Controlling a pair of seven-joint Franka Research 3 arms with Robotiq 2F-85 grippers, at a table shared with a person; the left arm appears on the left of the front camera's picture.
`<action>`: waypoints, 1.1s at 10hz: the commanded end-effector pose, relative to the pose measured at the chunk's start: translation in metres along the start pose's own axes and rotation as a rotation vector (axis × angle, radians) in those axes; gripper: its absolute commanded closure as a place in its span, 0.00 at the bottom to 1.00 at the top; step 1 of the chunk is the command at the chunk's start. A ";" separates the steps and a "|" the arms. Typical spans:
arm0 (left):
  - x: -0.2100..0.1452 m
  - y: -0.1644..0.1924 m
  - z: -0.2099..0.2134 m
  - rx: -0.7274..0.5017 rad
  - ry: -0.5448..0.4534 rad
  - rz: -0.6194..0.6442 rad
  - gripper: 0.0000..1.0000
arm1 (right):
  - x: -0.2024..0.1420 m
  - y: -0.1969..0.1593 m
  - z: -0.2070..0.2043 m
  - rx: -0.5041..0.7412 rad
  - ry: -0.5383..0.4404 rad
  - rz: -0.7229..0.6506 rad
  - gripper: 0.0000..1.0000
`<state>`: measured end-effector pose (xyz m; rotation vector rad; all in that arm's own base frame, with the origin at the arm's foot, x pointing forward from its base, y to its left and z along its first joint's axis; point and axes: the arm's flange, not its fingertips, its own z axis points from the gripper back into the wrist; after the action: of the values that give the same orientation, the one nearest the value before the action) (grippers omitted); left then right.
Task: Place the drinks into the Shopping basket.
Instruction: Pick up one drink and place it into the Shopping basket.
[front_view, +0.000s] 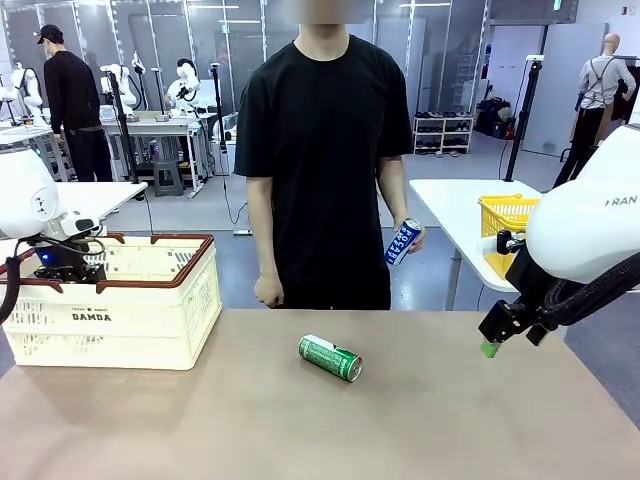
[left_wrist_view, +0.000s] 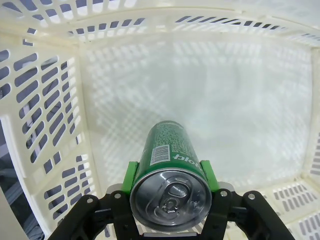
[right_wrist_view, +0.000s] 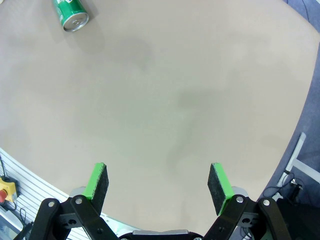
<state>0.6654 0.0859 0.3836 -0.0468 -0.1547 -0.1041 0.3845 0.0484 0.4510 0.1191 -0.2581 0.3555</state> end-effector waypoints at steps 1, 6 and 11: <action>0.005 0.001 -0.007 0.010 0.030 -0.023 0.36 | 0.000 -0.002 0.001 0.007 0.003 0.013 0.00; 0.007 0.001 0.024 0.034 0.037 -0.018 0.00 | 0.000 -0.002 0.001 0.007 0.003 0.013 0.00; 0.011 -0.009 0.053 0.094 0.065 -0.001 0.00 | 0.000 -0.002 0.001 0.007 0.003 0.013 0.00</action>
<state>0.6657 0.0823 0.4311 0.0191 -0.1215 -0.1303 0.3845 0.0484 0.4510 0.1191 -0.2581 0.3555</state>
